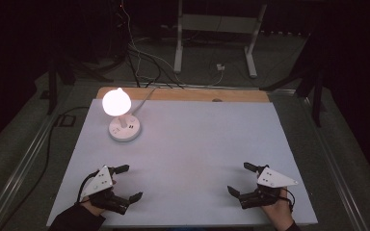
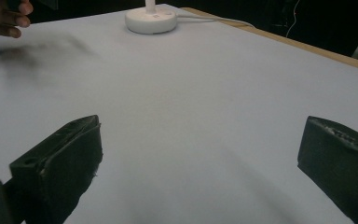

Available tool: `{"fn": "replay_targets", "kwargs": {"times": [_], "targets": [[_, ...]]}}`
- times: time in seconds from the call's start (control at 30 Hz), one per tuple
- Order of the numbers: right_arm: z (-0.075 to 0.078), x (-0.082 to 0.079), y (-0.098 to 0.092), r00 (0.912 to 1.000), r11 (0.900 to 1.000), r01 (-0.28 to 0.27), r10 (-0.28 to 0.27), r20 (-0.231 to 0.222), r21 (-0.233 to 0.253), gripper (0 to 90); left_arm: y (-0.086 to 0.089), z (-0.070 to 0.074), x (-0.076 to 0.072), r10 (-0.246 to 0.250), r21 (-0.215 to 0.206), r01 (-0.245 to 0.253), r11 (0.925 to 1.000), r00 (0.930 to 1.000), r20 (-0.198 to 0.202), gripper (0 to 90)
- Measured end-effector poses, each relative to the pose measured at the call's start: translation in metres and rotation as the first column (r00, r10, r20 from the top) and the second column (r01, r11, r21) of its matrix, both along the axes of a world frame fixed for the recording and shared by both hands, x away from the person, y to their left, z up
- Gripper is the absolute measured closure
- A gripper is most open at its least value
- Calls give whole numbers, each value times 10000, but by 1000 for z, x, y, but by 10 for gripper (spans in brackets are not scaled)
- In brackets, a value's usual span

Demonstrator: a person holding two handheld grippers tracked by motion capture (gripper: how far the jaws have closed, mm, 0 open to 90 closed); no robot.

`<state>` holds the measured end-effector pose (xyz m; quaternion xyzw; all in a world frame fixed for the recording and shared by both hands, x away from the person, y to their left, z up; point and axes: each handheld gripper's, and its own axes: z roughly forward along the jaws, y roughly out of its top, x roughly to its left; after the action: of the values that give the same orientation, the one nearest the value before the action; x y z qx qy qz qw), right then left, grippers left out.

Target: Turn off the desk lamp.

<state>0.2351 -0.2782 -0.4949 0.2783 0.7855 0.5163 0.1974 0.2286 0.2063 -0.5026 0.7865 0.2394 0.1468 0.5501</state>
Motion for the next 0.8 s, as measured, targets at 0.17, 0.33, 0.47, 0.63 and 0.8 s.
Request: {"fn": "replay_targets", "kwargs": {"times": [0.17, 0.33, 0.47, 0.63, 0.8], "targets": [[0, -1, 2, 9999, 9999, -99, 99, 76, -103, 0, 0, 0, 0, -3, 96, 3, 10000, 10000, 39, 4], [-1, 0, 3, 9999, 9998, -140, 140, -24, -150, 0, -1, 0, -1, -55, 189, 54, 9998, 9999, 91, 4], [-1, 0, 3, 9999, 9998, -154, 154, 15, -128, 0, -2, 0, -2, -111, 307, 107, 9995, 9999, 130, 4], [1, -2, 4, 9998, 9998, -194, 193, 109, 80, 0, -4, 1, -4, -288, 443, 281, 9986, 9995, 163, 4], [2, -3, 4, 9997, 9998, -168, 165, 168, 137, 0, -6, 2, -5, -464, 557, 457, 9974, 9989, 114, 4]]}}
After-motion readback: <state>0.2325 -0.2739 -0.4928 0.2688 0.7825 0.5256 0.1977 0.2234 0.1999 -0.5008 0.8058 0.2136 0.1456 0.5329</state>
